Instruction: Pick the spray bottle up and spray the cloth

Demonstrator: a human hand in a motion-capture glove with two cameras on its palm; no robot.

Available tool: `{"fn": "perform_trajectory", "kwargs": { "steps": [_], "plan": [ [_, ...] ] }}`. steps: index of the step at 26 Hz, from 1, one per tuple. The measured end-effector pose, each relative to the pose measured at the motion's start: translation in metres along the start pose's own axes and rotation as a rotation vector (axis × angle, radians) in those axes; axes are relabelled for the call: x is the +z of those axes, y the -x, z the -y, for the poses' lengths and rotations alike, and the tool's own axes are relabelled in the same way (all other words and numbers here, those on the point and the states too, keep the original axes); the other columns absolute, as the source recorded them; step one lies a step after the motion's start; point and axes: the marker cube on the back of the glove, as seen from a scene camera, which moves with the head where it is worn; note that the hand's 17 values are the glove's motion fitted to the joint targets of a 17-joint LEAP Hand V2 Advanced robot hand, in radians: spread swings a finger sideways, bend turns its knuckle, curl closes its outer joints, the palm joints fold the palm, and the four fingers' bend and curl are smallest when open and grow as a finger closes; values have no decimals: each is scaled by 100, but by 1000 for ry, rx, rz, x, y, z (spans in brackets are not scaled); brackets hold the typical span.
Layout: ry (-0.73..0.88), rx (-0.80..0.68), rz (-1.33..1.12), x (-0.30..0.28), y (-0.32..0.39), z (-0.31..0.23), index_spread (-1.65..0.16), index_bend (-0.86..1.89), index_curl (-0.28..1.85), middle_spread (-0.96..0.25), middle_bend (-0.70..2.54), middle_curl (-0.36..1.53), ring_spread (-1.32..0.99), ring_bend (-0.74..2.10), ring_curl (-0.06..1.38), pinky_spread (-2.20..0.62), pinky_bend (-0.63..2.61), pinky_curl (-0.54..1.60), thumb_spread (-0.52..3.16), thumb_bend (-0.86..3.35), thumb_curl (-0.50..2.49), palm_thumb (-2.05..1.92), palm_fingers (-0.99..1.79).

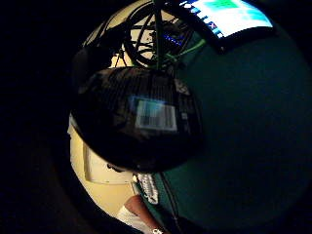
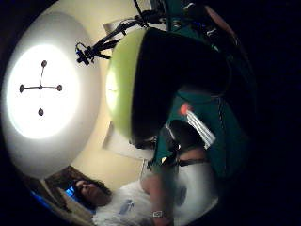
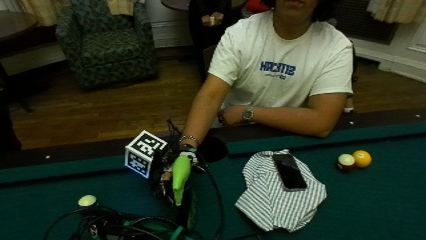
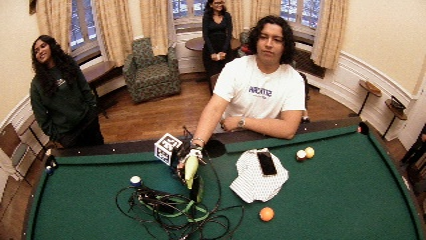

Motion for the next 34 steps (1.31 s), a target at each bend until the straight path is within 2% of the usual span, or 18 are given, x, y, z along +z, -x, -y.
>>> {"fn": "perform_trajectory", "kwargs": {
  "steps": [10,19,26,34],
  "plan": [
    [8,-33,23,14,-3,21,-33,10,31,-13,34,43,-12,55,39,7,40,40,95,-6,42,66,49],
    [30,-50,41,21,-2,36,-32,5,23,-13,34,41,-12,62,39,2,42,39,91,-5,38,56,58],
    [28,-47,34,14,-10,34,-29,6,20,-15,44,43,-16,79,41,0,28,34,90,-3,37,55,94],
    [26,-140,64,14,2,9,-28,21,27,-18,65,50,-16,70,42,-8,22,34,93,4,40,70,130]
  ]
}}
